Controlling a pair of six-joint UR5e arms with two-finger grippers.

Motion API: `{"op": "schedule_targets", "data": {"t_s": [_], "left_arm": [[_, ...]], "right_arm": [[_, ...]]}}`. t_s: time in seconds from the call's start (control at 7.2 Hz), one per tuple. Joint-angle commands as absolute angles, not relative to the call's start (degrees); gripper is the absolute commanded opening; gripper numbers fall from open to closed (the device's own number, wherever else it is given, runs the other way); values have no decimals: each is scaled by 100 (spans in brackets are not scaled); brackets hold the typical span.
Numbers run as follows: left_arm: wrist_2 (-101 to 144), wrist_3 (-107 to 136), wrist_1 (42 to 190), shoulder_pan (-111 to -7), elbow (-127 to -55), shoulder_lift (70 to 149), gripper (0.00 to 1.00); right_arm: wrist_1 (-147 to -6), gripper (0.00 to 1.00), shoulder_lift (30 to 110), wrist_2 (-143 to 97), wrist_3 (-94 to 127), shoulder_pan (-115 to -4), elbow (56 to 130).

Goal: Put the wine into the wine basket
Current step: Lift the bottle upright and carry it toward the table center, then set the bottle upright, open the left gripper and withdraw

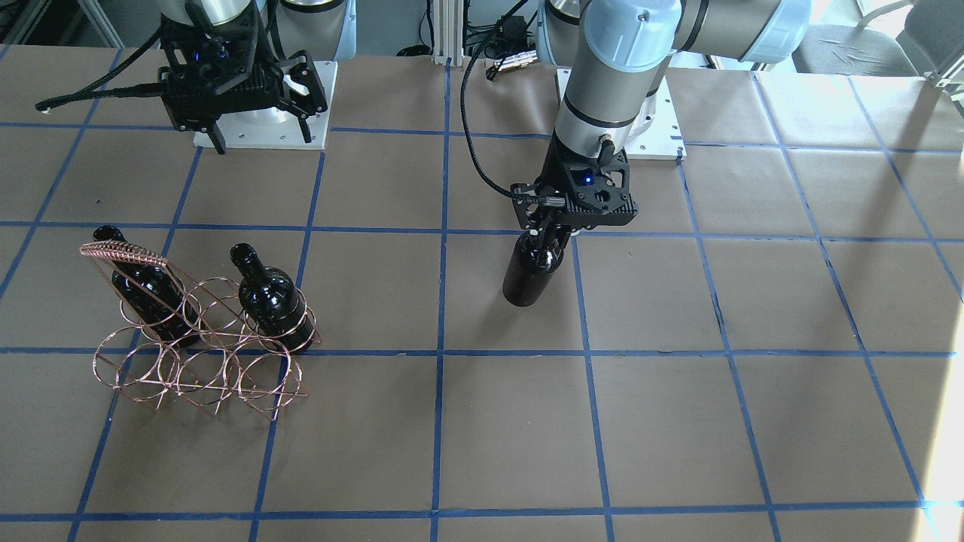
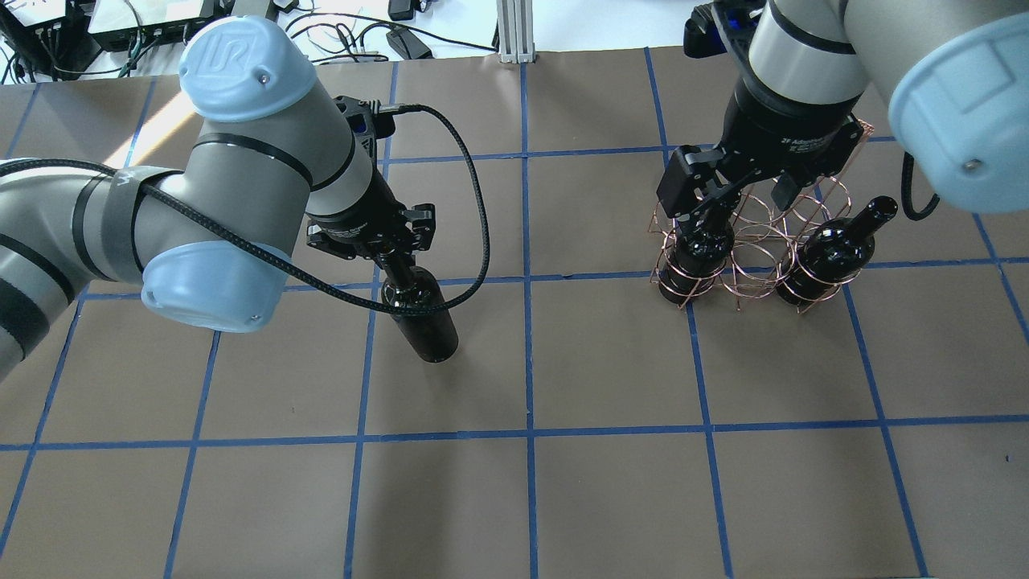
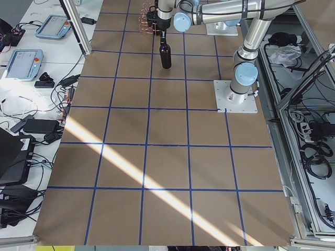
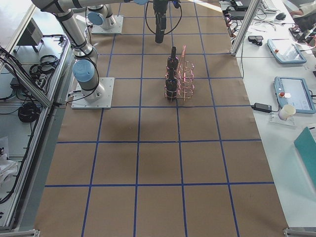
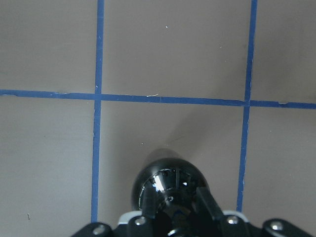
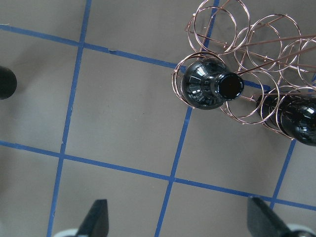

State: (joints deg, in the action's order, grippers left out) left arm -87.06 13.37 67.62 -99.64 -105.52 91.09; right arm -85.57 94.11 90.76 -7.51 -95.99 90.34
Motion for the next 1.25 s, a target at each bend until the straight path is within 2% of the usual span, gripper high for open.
{"op": "schedule_targets", "data": {"t_s": [0.0,0.14,0.42,0.69,0.97,1.11], "left_arm": [[-8710,1380,6741,-9949,-10556,9167,84],[-8710,1389,6741,-9949,-10547,9167,98],[-8719,1432,6785,-9897,-10373,9167,100],[-8658,1154,7834,-9146,-9453,9176,100],[-8666,415,8952,-8458,-8810,9070,100],[-8623,396,9139,-8281,-8607,9018,100]], "right_arm": [[-8587,100,9387,9070,-747,-9615,9000],[-8578,100,9422,9088,-738,-9624,8974],[-8578,100,9431,9018,-650,-9668,8965],[-8839,100,9422,8765,-642,-9869,8886],[-9025,100,9378,8641,-607,-9957,8860],[-9331,99,9334,8309,168,-10141,8859]]}}
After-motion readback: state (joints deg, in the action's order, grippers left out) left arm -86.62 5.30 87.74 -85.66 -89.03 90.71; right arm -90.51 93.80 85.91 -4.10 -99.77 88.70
